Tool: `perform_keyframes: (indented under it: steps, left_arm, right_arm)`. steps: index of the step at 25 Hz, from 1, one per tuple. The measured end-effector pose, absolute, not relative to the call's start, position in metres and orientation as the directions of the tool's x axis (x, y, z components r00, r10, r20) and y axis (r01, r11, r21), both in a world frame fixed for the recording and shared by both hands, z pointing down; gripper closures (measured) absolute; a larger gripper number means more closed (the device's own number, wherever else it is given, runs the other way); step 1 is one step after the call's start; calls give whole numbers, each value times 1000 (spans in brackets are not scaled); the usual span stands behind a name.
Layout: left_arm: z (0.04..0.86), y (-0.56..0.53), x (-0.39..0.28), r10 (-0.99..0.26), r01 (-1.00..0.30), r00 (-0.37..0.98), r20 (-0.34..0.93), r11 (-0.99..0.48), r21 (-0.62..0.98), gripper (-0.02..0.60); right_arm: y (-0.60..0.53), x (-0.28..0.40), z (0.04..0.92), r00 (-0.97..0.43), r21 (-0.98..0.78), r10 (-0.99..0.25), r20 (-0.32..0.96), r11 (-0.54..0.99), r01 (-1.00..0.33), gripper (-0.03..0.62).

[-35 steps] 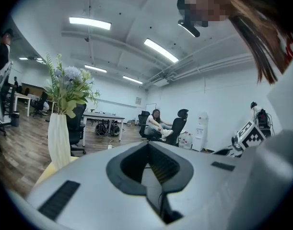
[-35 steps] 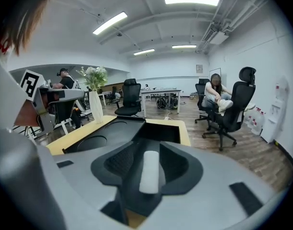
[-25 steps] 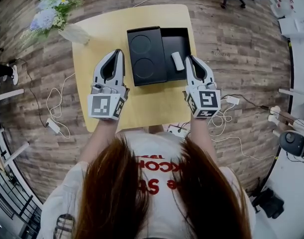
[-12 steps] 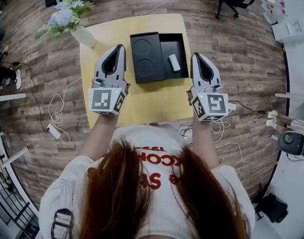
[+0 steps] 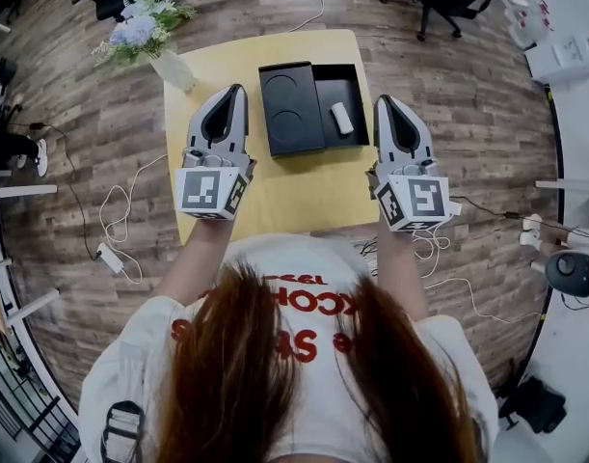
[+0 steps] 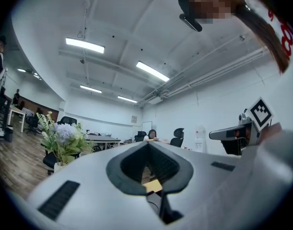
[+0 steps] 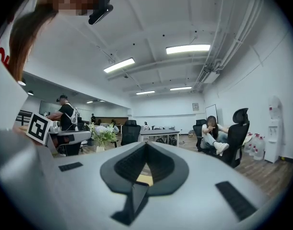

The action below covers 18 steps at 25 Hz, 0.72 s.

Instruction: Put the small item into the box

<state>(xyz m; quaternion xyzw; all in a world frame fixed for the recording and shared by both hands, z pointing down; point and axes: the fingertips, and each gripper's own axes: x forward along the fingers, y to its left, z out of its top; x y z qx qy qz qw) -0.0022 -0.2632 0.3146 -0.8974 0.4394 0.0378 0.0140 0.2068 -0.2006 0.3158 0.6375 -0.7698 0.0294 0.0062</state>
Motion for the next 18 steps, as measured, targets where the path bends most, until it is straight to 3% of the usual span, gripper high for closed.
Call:
perform_keyframes:
  steps: [18]
  left_arm:
    - [306,-262,-8,-785,-791,610,-103,-612,-20,575]
  right_arm:
    - [-204,197,304,-194,-38,-981,24,194,-980,589]
